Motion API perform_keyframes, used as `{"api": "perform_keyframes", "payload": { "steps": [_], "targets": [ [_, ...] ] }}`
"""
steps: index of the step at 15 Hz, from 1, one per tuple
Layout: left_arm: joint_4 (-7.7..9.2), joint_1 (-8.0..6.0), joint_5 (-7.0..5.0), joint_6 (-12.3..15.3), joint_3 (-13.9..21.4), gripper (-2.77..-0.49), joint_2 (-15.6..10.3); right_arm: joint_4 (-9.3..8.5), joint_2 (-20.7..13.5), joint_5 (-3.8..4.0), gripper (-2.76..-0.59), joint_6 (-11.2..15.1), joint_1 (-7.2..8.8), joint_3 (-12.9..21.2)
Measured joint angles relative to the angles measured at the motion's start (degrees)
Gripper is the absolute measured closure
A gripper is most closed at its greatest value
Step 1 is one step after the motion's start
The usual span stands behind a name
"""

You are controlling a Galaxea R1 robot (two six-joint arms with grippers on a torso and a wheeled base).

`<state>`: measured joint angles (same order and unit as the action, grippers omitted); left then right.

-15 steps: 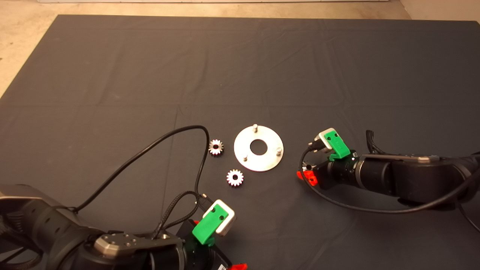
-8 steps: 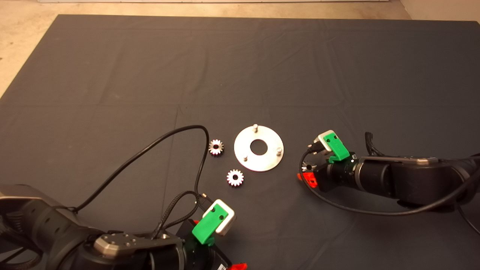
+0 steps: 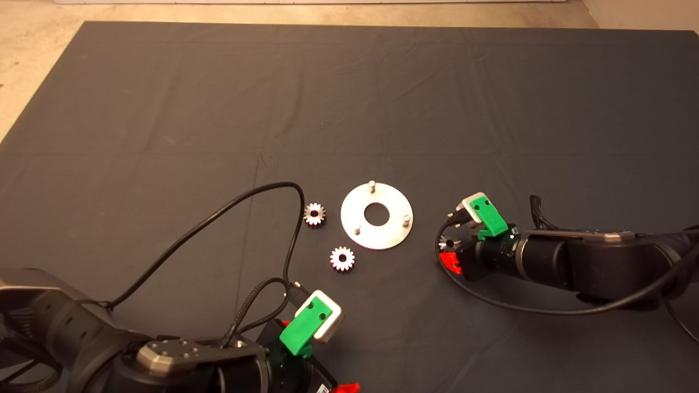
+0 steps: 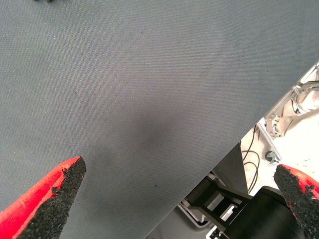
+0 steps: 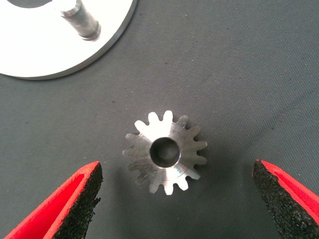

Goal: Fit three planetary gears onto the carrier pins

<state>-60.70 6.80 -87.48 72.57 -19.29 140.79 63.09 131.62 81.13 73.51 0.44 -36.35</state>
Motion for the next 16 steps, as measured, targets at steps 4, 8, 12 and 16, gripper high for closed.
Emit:
{"api": "perform_keyframes", "payload": {
  "steps": [4, 8, 12, 16],
  "targets": [
    [0.00, 0.00, 0.00, 0.00, 0.00, -2.75, -0.05, 0.00, -0.01, 0.04, -2.25, -0.05, -1.28, -0.59],
    [0.00, 0.00, 0.00, 0.00, 0.00, -2.75, -0.30, 0.00, -0.01, 0.01, -2.08, -0.13, -1.45, -0.63],
    [0.00, 0.00, 0.00, 0.00, 0.00, -2.75, -0.30, 0.00, -0.01, -0.28, -1.96, -0.16, -1.56, -1.23],
    [0.00, 0.00, 0.00, 0.00, 0.00, -2.75, -0.30, 0.02, -0.01, -2.41, -1.83, -0.88, -1.56, -2.51]
  ]
}}
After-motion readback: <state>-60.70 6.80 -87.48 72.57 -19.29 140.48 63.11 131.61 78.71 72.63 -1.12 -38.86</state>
